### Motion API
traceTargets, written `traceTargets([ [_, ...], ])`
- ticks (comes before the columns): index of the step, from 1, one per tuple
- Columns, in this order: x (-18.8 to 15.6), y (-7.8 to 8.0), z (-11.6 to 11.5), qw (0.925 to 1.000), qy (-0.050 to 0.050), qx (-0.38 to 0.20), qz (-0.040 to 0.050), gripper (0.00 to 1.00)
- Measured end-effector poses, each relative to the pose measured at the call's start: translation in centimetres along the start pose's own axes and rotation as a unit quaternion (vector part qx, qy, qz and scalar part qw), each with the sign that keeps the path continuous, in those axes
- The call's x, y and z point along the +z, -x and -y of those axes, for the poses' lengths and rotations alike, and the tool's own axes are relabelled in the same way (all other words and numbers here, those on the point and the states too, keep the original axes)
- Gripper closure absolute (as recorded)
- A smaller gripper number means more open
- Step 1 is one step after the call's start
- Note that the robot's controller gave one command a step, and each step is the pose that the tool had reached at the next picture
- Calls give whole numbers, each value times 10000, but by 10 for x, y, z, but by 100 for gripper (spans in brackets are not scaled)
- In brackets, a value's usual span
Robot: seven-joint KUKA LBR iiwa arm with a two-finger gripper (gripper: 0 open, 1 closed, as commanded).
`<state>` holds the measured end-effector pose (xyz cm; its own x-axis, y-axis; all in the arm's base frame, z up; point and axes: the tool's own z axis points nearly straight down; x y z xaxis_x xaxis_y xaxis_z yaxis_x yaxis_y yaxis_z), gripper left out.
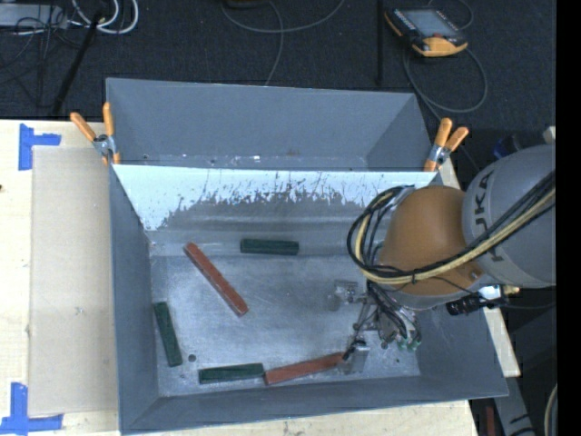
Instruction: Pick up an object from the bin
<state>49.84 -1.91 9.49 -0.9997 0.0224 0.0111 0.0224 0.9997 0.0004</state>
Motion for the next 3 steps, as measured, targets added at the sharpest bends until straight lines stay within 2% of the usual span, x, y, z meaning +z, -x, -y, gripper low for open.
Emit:
traceTargets([
  [1,26,-19,-42,9997,3,-249,84,0],
  [2,26,-21,-41,9997,-2,-239,51,100],
  [3,-115,-24,-27,9990,-6,-435,92,100],
])
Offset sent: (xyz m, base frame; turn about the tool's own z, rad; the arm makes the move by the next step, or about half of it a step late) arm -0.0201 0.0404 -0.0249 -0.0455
